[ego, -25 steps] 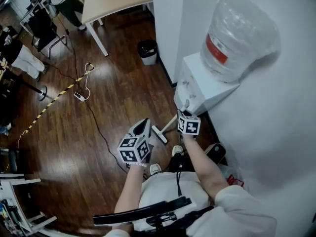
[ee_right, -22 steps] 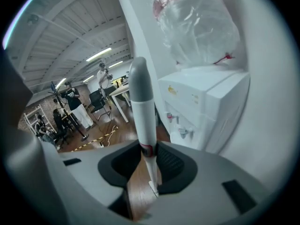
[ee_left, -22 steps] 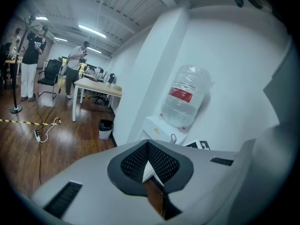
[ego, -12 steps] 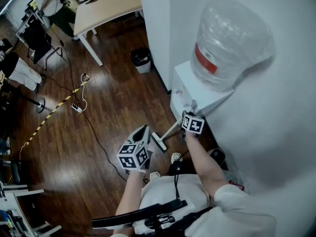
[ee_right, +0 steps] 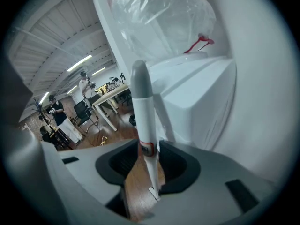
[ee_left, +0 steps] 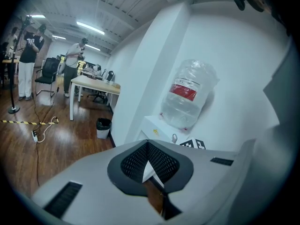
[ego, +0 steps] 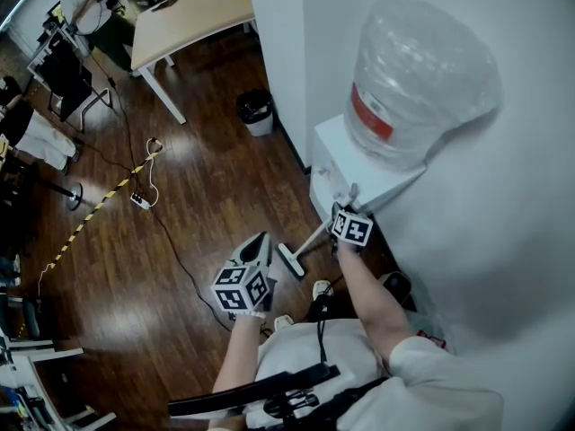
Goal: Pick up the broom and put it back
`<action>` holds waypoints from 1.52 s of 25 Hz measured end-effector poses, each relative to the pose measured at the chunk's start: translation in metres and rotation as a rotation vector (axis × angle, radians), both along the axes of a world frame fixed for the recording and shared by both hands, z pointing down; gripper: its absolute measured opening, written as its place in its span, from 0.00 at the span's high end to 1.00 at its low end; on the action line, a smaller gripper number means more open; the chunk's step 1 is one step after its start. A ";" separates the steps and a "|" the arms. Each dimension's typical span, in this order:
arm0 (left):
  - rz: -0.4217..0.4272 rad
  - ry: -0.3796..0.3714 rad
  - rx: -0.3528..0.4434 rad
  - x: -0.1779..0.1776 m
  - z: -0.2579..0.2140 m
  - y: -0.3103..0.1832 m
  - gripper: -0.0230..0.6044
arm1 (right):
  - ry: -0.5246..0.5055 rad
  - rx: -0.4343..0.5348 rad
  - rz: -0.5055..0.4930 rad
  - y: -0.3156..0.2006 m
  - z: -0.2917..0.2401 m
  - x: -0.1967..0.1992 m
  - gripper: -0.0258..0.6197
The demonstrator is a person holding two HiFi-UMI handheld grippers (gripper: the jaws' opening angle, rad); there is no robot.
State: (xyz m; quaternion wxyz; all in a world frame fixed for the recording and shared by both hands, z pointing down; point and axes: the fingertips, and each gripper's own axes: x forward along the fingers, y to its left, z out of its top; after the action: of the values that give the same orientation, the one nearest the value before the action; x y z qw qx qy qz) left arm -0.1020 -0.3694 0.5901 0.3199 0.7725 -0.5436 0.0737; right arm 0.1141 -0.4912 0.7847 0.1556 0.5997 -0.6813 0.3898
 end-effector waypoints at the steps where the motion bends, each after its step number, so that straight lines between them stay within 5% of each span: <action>1: 0.003 0.000 0.000 0.000 0.000 0.000 0.97 | -0.001 0.000 0.001 0.000 0.000 0.000 0.68; 10: 0.057 0.036 0.022 0.007 -0.007 0.015 0.97 | 0.013 0.044 0.020 0.034 -0.031 0.009 0.63; 17: 0.127 0.066 0.095 0.010 -0.038 0.047 0.97 | -0.004 0.148 -0.012 0.099 -0.102 -0.007 0.95; 29: 0.145 0.070 0.151 0.009 -0.056 0.124 0.97 | -0.050 0.305 -0.197 0.216 -0.199 -0.074 0.96; 38: 0.079 0.049 0.193 0.037 -0.074 0.175 0.97 | -0.084 0.364 -0.294 0.277 -0.224 -0.057 0.96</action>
State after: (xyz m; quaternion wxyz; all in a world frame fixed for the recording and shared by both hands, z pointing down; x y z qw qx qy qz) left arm -0.0654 -0.1944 0.5161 0.2542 0.8222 -0.5091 0.0147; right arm 0.0573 -0.2139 0.5605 0.0719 0.4954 -0.8263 0.2582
